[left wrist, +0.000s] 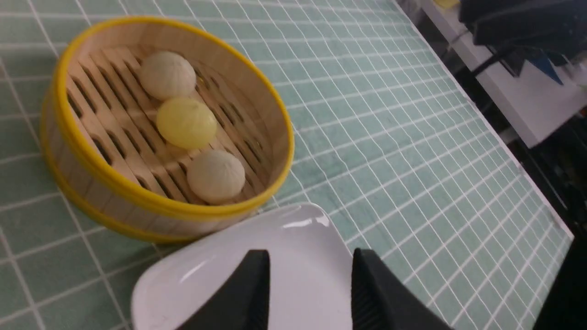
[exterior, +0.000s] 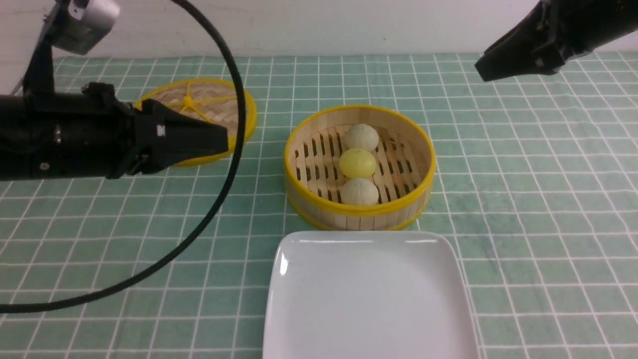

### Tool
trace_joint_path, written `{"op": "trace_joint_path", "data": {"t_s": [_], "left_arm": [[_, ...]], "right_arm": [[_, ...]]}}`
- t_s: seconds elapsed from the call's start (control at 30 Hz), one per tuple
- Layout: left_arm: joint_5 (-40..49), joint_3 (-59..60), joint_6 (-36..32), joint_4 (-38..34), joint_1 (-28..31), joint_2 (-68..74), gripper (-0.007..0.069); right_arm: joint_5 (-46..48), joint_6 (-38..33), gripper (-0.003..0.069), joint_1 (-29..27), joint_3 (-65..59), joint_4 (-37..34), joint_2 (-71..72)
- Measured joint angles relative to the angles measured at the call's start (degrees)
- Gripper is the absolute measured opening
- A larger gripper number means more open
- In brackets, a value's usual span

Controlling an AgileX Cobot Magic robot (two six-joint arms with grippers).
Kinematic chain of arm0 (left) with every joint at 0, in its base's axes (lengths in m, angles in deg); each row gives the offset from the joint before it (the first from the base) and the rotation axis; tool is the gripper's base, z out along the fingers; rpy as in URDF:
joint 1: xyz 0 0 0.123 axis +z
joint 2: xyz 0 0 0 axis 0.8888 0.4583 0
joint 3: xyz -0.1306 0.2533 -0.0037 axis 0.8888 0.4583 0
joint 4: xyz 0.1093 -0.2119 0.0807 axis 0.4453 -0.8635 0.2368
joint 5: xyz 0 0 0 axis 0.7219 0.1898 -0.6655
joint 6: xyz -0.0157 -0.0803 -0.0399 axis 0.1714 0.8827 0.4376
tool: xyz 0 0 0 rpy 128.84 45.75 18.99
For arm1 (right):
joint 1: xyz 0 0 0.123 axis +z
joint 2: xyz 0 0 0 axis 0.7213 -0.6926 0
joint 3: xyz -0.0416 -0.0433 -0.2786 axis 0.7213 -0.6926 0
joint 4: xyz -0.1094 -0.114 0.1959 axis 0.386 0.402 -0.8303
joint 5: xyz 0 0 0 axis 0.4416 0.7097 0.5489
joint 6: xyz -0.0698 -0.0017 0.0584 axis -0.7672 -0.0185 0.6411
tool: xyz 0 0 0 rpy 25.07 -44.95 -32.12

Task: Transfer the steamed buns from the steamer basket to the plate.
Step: Use the left arm to grab the steamed stuffed bun that is closest to it

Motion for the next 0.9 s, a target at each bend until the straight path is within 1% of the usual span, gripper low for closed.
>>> {"op": "trace_joint_path", "data": {"t_s": [0.13,0.3,0.47,0.53,0.63,0.73,0.8,0.87,0.9], "left_arm": [[0.4,0.0,-0.2,0.0,0.0,2.1,0.0277],[0.5,-0.1,-3.5,-0.1,0.0,2.4,0.0277],[0.5,-0.1,-4.4,-0.3,-0.3,2.4,0.0277],[0.2,-0.1,-4.4,-0.4,-1.5,2.4,0.0277],[-1.3,-0.1,-4.7,-0.4,-4.9,2.9,0.0277],[-6.4,-0.1,-6.2,-0.5,-9.8,4.3,0.0277],[-8.4,-0.1,-6.9,-0.5,-11.1,4.9,0.0277],[-13.6,-0.1,-8.3,-0.9,-13.7,6.4,0.0277],[-14.5,-0.2,-8.4,-0.9,-14.2,6.7,0.0277]], "right_arm": [[-1.3,0.0,0.0265,0.3,0.1,-0.9,-2.2],[-0.8,0.0,0.0265,0.3,0.1,-2.4,-4.8],[-1.0,0.0,0.0265,0.3,0.1,-2.6,-6.0],[-1.2,0.0,0.0265,0.3,0.1,-3.1,-6.0],[-1.2,0.0,0.0265,0.3,0.1,-4.1,-6.0],[-1.1,0.0,0.0265,0.3,0.2,-4.5,-6.0],[-0.8,0.0,0.0265,0.3,0.2,-4.5,-6.0],[0.4,0.0,0.0265,0.3,0.2,-4.5,-6.0],[0.6,0.0,0.0265,0.3,0.2,-4.5,-6.0]]}}
